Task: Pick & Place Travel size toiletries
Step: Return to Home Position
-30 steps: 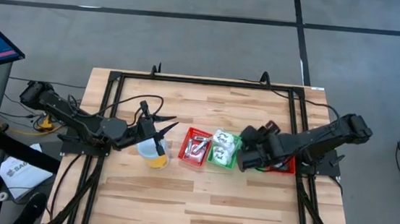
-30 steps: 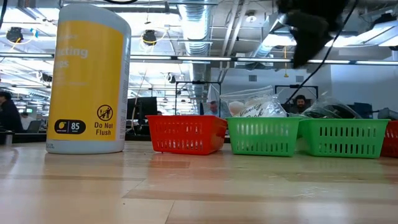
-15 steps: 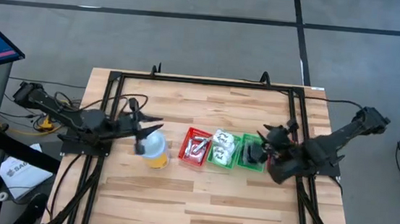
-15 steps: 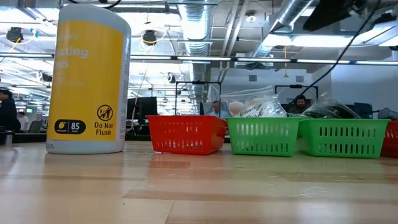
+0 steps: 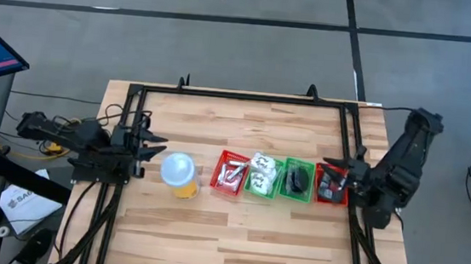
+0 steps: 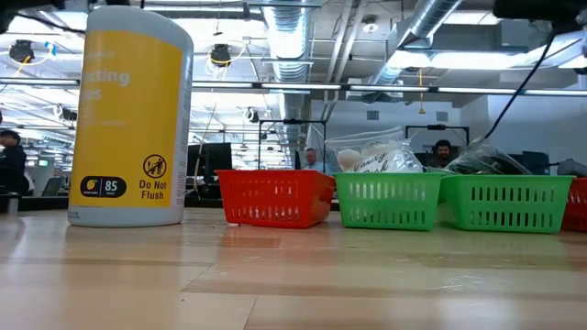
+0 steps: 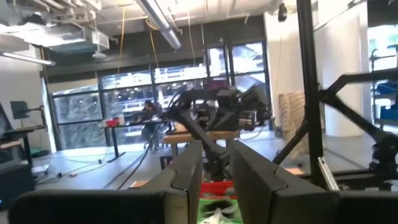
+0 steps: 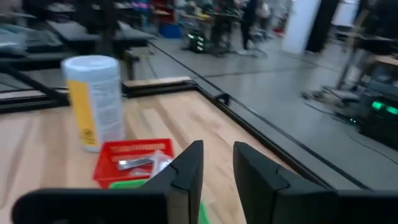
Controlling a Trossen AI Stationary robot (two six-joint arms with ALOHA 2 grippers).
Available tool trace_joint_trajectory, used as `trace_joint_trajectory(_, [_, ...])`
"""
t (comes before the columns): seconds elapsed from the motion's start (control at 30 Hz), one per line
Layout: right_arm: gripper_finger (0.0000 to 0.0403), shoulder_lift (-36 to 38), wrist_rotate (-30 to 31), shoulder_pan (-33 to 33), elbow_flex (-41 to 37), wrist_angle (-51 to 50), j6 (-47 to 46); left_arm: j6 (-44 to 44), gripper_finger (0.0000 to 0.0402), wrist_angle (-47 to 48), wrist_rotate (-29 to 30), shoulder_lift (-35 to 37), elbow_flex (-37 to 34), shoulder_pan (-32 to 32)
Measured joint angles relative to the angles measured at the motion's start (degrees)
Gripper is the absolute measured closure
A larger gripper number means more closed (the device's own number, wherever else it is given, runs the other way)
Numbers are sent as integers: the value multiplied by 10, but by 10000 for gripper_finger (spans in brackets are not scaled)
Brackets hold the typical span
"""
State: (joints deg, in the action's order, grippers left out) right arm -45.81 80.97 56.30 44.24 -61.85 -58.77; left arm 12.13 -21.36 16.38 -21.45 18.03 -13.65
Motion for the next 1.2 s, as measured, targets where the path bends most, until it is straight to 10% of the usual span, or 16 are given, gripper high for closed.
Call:
trace_joint_trajectory(0.43, [327, 85, 87, 151, -127, 7, -58, -47, 325, 166, -33, 214, -51, 12])
trace_joint_trajectory(1.2, [327, 143, 23, 172, -203, 45, -136, -135, 325, 205, -117, 214, -138, 12])
